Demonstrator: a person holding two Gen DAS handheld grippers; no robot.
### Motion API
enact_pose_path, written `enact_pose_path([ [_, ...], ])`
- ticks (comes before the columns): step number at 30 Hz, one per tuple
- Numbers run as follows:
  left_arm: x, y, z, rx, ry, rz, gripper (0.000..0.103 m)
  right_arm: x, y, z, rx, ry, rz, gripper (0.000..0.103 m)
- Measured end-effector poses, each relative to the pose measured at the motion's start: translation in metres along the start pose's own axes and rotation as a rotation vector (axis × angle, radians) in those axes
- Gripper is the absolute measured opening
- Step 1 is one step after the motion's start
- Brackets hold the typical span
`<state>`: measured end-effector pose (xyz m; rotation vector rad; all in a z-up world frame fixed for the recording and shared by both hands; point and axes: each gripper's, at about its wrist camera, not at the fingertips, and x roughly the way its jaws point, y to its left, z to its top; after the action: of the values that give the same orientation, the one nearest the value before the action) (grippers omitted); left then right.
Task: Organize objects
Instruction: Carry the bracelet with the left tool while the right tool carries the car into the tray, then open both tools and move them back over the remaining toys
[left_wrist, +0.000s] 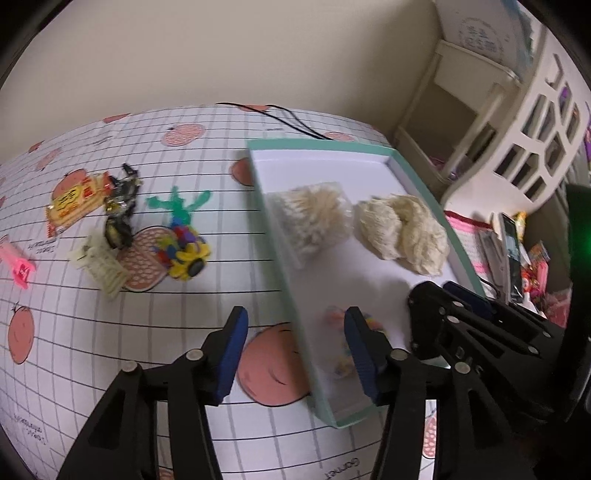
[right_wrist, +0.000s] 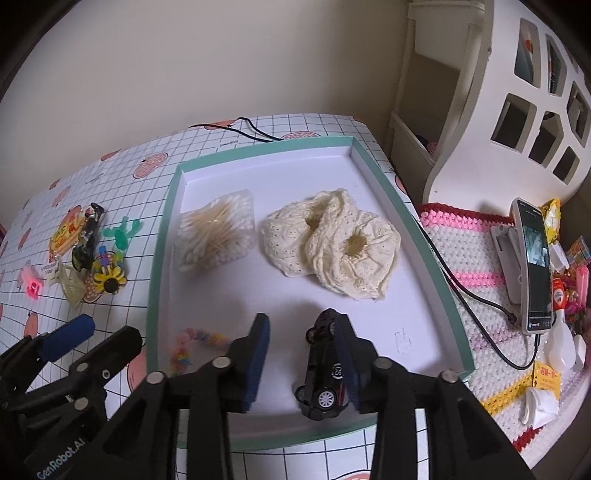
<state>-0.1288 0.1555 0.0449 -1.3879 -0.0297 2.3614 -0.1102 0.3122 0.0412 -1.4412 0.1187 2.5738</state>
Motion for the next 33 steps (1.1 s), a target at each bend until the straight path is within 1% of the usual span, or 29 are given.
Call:
enact_pose_path([
  [4, 0.001, 0.009, 0.0, -0.01, 0.004, 0.042, 0.064, 0.001, 0.004, 0.0, -0.005, 0.0, 0.005, 0.059],
  [6, 0.001, 0.012, 0.0, -0.012, 0.008, 0.061, 0.064, 0.001, 0.007, 0.0, -0.013, -0.003, 0.004, 0.061],
  [7, 0.002, 0.014, 0.0, -0.014, 0.01, 0.068, 0.064, 0.001, 0.009, 0.0, -0.018, -0.005, 0.003, 0.064],
  [9, 0.003, 0.016, 0.0, -0.018, 0.015, 0.078, 0.067, 0.001, 0.011, -0.001, -0.025, -0.007, 0.0, 0.066],
  [11, 0.003, 0.019, 0.0, -0.018, 0.018, 0.092, 0.077, 0.001, 0.012, -0.001, -0.026, -0.008, 0.002, 0.068],
  [12, 0.004, 0.02, 0.0, -0.017, 0.016, 0.099, 0.078, 0.001, 0.013, -0.001, -0.026, -0.009, 0.004, 0.069],
  [15, 0.004, 0.024, -0.001, -0.02, 0.01, 0.116, 0.078, 0.001, 0.013, 0.0, -0.027, -0.011, 0.003, 0.072],
  [22, 0.004, 0.036, 0.001, -0.053, 0.005, 0.152, 0.078, 0.002, 0.013, -0.001, -0.023, -0.012, 0.0, 0.083],
  [24, 0.003, 0.039, 0.001, -0.063, 0.003, 0.16, 0.079, 0.003, 0.013, -0.001, -0.021, -0.014, -0.004, 0.083],
  [25, 0.003, 0.041, 0.0, -0.068, 0.002, 0.164, 0.079, 0.003, 0.013, -0.001, -0.02, -0.015, -0.005, 0.085],
  [26, 0.003, 0.043, 0.0, -0.07, 0.001, 0.168, 0.079, 0.003, 0.013, -0.001, -0.019, -0.015, -0.006, 0.087],
  [28, 0.002, 0.046, 0.0, -0.073, -0.001, 0.179, 0.079, 0.003, 0.014, -0.001, -0.015, -0.016, -0.007, 0.1],
  [29, 0.002, 0.047, 0.001, -0.074, -0.002, 0.182, 0.079, 0.003, 0.014, -0.001, -0.015, -0.019, -0.009, 0.102],
  [32, 0.0, 0.051, 0.001, -0.072, 0.001, 0.188, 0.081, 0.002, 0.014, -0.001, -0.015, -0.028, -0.015, 0.103],
  [33, 0.0, 0.052, 0.001, -0.07, 0.002, 0.191, 0.085, 0.003, 0.014, -0.001, -0.012, -0.028, -0.012, 0.103],
])
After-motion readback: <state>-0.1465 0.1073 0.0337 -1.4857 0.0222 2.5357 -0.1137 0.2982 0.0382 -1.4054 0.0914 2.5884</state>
